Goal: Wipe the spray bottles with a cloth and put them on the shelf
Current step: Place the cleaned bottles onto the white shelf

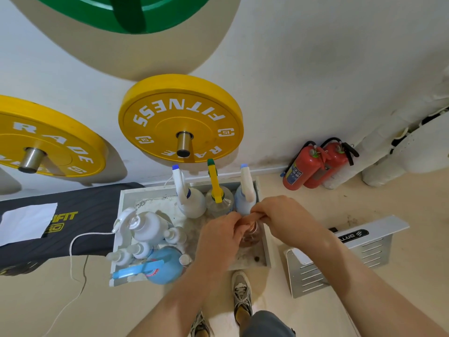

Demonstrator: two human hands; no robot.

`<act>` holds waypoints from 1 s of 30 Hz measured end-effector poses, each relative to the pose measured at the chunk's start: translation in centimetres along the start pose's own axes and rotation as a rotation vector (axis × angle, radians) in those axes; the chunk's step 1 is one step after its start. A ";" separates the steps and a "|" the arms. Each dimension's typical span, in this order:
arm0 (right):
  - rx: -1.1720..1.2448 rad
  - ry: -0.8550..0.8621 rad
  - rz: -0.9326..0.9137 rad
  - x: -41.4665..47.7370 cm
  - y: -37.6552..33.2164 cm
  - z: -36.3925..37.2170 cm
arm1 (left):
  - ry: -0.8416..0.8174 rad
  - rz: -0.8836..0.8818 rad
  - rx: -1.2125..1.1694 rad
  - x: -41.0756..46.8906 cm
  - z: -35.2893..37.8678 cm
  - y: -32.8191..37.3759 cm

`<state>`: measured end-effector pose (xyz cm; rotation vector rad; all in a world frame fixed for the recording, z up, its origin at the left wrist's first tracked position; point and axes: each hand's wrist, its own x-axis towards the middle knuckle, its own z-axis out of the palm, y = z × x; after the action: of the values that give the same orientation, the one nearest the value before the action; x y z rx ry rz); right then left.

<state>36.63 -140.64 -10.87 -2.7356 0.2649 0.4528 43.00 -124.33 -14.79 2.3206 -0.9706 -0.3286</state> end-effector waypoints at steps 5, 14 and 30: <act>-0.118 -0.003 -0.003 -0.4 -1.1 -0.8 | -0.135 -0.119 -0.001 -0.5 -2.7 0.2; -0.013 0.528 -0.176 3.0 -8.5 -2.9 | -0.009 -0.447 0.603 -1.5 -16.2 -7.6; -0.347 0.086 -0.144 11.0 -14.0 -1.8 | -0.375 0.127 0.684 6.2 -17.0 -10.5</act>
<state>50.67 -129.82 -8.72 -3.0899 0.0084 0.3705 60.61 -115.62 -7.76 2.8387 -1.6073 -0.4411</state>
